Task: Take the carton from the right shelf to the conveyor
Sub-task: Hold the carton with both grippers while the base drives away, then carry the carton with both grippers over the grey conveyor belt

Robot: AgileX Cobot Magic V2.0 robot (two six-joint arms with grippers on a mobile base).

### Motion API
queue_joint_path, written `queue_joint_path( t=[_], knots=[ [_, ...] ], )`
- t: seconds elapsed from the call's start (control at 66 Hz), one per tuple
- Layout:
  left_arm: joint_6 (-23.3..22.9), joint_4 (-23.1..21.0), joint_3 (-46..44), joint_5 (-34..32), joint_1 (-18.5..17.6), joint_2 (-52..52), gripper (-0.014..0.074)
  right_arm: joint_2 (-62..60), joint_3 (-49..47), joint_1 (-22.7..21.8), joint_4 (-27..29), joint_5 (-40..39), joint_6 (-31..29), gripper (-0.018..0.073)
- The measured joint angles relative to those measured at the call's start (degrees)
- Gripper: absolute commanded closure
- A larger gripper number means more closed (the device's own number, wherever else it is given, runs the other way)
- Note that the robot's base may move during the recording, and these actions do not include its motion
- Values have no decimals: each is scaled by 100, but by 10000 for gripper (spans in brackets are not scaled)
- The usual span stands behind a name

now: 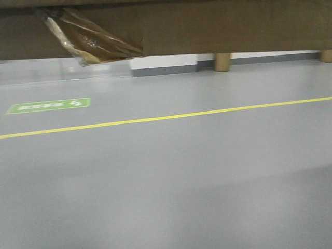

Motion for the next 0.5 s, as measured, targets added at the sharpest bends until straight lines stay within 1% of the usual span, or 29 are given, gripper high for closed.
queue_joint_path(
  t=[0.364,0.5],
  knots=[
    [-14,120,0,-55,0,0,613,0,5,0,0,-503,-11,627],
    [-14,243,0,-81,0,0,613,4,5,0,0,-614,-22,627]
  ],
)
